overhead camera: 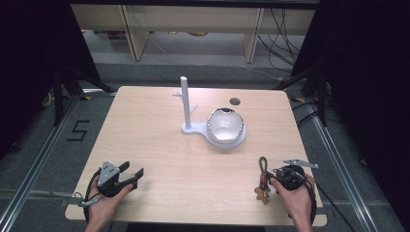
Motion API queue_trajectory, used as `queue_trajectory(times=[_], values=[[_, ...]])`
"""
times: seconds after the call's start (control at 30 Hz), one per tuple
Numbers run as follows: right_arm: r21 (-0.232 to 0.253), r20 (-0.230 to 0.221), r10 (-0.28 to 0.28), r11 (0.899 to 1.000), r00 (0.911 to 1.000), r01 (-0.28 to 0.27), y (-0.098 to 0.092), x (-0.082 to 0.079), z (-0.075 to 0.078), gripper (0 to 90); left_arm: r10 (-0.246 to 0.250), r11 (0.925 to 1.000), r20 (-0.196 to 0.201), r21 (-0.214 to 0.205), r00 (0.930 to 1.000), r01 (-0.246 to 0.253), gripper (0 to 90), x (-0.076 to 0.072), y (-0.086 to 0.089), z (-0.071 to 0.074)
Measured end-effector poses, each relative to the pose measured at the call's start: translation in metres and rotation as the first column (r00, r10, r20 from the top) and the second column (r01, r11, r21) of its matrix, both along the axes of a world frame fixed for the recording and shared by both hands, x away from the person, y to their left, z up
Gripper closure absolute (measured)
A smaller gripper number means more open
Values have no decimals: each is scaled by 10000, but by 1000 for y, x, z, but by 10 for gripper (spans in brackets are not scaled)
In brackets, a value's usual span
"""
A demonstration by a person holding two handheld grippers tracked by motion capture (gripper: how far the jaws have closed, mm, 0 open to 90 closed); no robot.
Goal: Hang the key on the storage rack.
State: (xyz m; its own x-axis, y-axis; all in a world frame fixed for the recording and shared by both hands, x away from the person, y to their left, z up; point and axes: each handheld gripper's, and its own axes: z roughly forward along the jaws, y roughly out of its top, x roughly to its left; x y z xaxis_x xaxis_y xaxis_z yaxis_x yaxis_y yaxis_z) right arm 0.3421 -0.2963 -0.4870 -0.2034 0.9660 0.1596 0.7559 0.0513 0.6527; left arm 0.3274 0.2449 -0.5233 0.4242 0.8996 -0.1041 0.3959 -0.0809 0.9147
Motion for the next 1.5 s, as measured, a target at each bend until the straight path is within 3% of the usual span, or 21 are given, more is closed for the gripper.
queue_trajectory(times=[0.1, 0.17, 0.2, 0.23, 0.27, 0.3, 0.4, 0.43, 0.57, 0.6, 0.77, 0.8, 0.97, 1.0, 1.03, 1.07, 1.1, 1.27, 1.3, 1.33, 1.5], values=[[414, -792, -224, 9988, 9966, 258, 0, 1, 4, 537, 58, 9999, -89, 120, 9999, -57, 344, 0, -1, 1], [131, -1099, -286, 9995, 9935, 303, -2, 3, 6, 557, 61, 9999, -113, 143, 9999, -60, 344, 0, -1, 1], [445, -1354, -400, 9979, 9900, 464, 1, 3, 7, 561, 81, 9999, -112, 117, 9999, -79, 344, 0, -1, 1], [208, -1225, 29, 9998, 9925, -3, -4, 5, 7, 563, 87, 9999, -106, 132, 9999, -86, 344, 0, -1, 1], [17, -1437, -74, 10000, 9896, 78, -5, 7, 8, 563, 82, 9999, -94, 123, 9999, -81, 344, 0, -1, 1], [417, -1642, -321, 9984, 9859, 394, -1, 6, 10, 565, 68, 9999, -86, 122, 9999, -67, 344, 0, -1, 1], [-144, -1854, -139, 9998, 9826, 115, -4, 10, 14, 573, -41, 10000, 37, 54, 10000, 41, 344, -1, -1, 0], [63, -1811, -12, 10000, 9835, 24, -4, 12, 13, 576, -81, 10000, 27, 47, 10000, 81, 344, -1, -1, 0], [710, -2913, -309, 9960, 9561, 539, 7, 14, 21, 576, -27, 10000, -29, 21, 10000, 27, 344, -1, 0, 1], [80, -2779, -346, 9992, 9600, 383, 6, 16, 20, 576, -37, 10000, -29, 47, 10000, 37, 344, -1, 0, 1], [102, -3440, 9, 9999, 9390, 28, 10, 24, 21, 578, -105, 9999, 11, 54, 9999, 105, 344, -1, -1, 0], [164, -3677, -255, 9993, 9296, 339, 14, 25, 22, 580, -127, 9999, 21, 74, 9999, 127, 345, -1, -1, 0], [194, -3899, -609, 9970, 9188, 743, 24, 32, 18, 586, -128, 9999, -2, 35, 9999, 128, 345, -1, -2, 0], [-21, -4076, -248, 9997, 9128, 262, 21, 34, 19, 590, -126, 9999, 4, 40, 9999, 126, 345, -1, -2, 0], [164, -4208, -749, 9958, 9040, 902, 27, 35, 19, 593, -135, 9999, 9, 64, 9999, 135, 345, -1, -2, 0], [-2, -3958, -455, 9988, 9172, 495, 24, 37, 17, 594, -125, 9998, -27, 137, 9999, 126, 346, -1, -2, 1], [55, -4257, -531, 9981, 9033, 612, 26, 38, 19, 599, -136, 9998, -26, 110, 9999, 137, 346, -1, -2, 1], [-344, -4357, -451, 9988, 8990, 334, 27, 45, 17, 612, -171, 9998, -15, 118, 9999, 171, 345, -2, -3, 1], [-156, -4693, -783, 9966, 8796, 804, 31, 45, 18, 615, -158, 9999, -30, 53, 9999, 159, 345, -1, -3, 0], [-439, -4437, -550, 9982, 8945, 397, 28, 47, 17, 616, -149, 9999, -49, 63, 9999, 150, 346, -1, -2, 1], [-393, -4629, -726, 9973, 8834, 614, 31, 51, 16, 624, -157, 9999, -57, 53, 9999, 157, 345, -1, -2, 1]])
